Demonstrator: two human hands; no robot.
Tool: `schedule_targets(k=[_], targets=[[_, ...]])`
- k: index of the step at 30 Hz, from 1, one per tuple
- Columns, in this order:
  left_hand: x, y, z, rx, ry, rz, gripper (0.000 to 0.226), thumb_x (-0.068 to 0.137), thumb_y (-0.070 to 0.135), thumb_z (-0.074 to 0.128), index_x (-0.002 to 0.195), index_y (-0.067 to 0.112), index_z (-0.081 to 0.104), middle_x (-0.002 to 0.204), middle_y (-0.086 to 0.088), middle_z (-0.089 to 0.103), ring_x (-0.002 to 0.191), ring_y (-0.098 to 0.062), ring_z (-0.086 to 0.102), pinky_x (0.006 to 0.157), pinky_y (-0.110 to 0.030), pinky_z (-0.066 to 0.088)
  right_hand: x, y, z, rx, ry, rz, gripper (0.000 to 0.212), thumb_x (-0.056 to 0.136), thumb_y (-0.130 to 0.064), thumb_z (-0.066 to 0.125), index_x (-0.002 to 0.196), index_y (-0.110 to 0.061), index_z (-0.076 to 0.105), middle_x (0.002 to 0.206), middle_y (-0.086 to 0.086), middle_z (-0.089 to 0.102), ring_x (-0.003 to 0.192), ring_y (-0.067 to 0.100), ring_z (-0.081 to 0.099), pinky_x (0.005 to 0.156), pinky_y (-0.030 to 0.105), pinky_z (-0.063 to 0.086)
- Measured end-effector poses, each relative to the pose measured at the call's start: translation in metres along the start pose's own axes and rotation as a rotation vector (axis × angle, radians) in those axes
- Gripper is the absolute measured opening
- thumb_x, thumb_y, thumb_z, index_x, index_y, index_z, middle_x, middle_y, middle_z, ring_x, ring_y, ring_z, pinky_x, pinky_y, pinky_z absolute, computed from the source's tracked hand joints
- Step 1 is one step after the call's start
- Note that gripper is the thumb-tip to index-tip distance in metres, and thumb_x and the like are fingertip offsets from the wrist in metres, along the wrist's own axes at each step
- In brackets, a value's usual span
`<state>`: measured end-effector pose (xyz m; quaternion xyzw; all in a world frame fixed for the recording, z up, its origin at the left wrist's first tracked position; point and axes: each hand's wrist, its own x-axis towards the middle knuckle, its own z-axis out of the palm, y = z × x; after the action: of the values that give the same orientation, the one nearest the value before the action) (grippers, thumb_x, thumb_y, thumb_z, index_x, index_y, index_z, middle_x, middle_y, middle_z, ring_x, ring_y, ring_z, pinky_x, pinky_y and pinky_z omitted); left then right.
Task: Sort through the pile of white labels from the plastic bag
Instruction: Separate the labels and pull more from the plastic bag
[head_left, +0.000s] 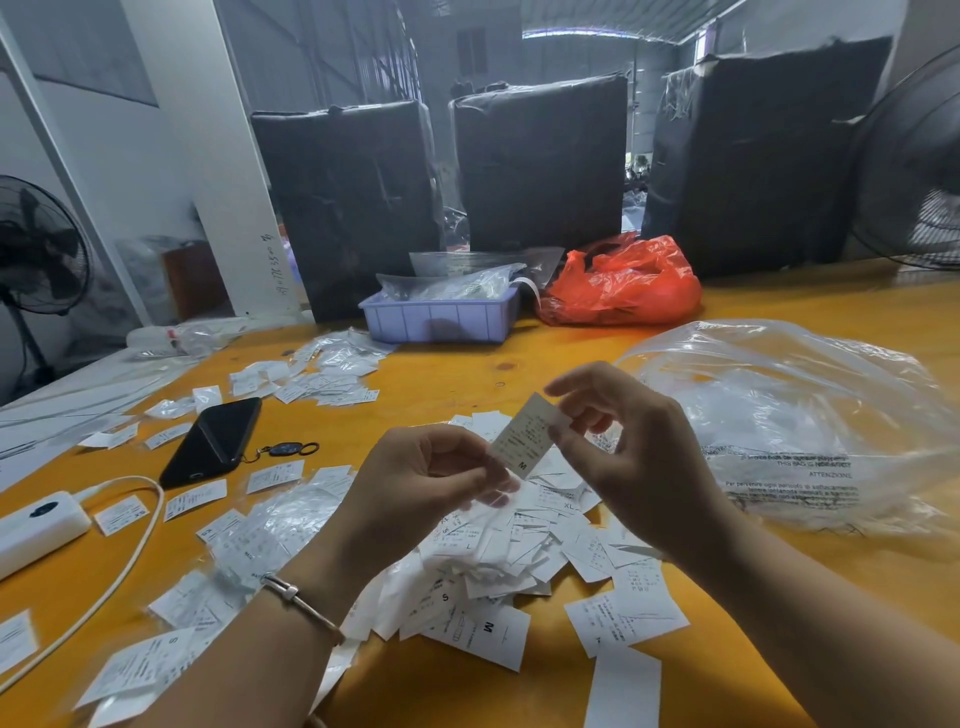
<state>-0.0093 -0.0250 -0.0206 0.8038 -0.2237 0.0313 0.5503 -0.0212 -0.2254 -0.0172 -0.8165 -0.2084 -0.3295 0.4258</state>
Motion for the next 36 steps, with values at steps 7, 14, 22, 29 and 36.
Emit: schedule_targets(k=[7,14,22,29,36], targets=[[0.0000,0.0013,0.0002,-0.063,-0.023,-0.047,0.014,0.081,0.017,0.073,0.094,0.011,0.072,0.086,-0.003,0.078,0.078,-0.017,0.075,0.061,-0.018,0.054,-0.0010,-0.0009,0.0039,0.055,-0.086,0.002,0.015,0.082,-0.004,0.071,0.090,-0.016,0.075,0.079,-0.010,0.070,0.074,0.005,0.059,0.062,0.017,0.045],[-0.0001,0.0030,-0.0012,-0.102,-0.066,-0.068,0.023,0.080,0.025,0.070,0.096,0.010,0.072,0.090,-0.004,0.078,0.082,-0.019,0.075,0.063,-0.019,0.054,0.0014,0.0009,-0.0002,0.360,-0.107,0.135,0.017,0.078,0.005,0.072,0.087,-0.008,0.074,0.075,0.000,0.072,0.070,0.007,0.065,0.068,0.020,0.053],[0.0002,0.0010,-0.0009,-0.158,-0.067,-0.091,0.011,0.087,0.007,0.067,0.097,0.004,0.072,0.090,-0.008,0.078,0.084,-0.022,0.075,0.069,-0.020,0.056,-0.0008,0.0019,0.0035,0.271,-0.262,0.134,0.017,0.082,-0.007,0.070,0.085,-0.023,0.076,0.081,-0.006,0.071,0.076,0.010,0.062,0.061,0.019,0.048],[0.0002,0.0045,0.0001,-0.192,-0.033,-0.127,0.037,0.074,0.023,0.073,0.109,0.013,0.064,0.087,-0.008,0.078,0.081,-0.020,0.076,0.064,-0.019,0.055,-0.0007,-0.0002,0.0021,0.329,-0.399,0.219,0.014,0.083,-0.011,0.070,0.089,-0.021,0.078,0.089,-0.008,0.068,0.081,0.007,0.061,0.066,0.021,0.049],[0.0002,0.0046,0.0002,-0.182,-0.004,-0.068,0.031,0.076,0.023,0.071,0.106,0.015,0.067,0.087,-0.007,0.078,0.077,-0.016,0.074,0.063,-0.019,0.054,-0.0010,0.0009,0.0004,0.404,-0.454,0.302,0.033,0.073,-0.005,0.080,0.104,-0.011,0.069,0.086,0.007,0.072,0.078,0.022,0.068,0.072,0.033,0.058]])
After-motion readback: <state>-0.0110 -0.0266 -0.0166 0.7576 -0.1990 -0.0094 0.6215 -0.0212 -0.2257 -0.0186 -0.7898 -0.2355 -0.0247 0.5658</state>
